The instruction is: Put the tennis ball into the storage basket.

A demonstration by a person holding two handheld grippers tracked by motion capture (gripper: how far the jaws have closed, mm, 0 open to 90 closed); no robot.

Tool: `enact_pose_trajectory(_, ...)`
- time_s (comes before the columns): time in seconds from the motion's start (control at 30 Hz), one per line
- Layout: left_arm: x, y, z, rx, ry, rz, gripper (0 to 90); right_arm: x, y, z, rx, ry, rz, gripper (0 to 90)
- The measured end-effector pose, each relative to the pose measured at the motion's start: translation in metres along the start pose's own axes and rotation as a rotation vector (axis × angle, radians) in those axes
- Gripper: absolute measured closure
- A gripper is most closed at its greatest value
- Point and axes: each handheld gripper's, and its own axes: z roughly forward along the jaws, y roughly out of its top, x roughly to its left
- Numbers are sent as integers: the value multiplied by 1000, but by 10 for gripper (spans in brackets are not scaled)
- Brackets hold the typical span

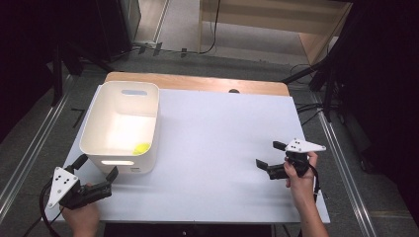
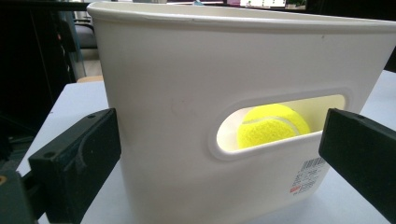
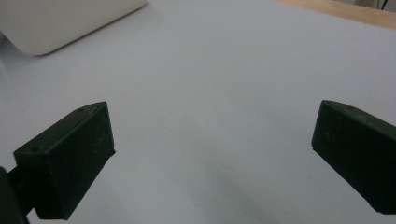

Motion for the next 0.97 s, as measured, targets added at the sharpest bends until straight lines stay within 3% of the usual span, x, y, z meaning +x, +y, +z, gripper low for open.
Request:
enact_pose_trajectory(0.57,3,-1,-4,-22,-39,-11,0,-8,-56,-35,-86,-48,21,0)
enact_pose_trajectory(0.7,3,-1,-4,-23,-42,-11,0,-11,-65,-34,-51,-83,6,0)
enact_pose_trajectory(0.83,1,-2,-3,-16,-28,-4,0,-14,-67,-31,-55,-71,30,0)
enact_pose_trajectory(0.97,0,-2,-2,-8,-16,3,0,-14,-66,-24,-3,-73,35,0)
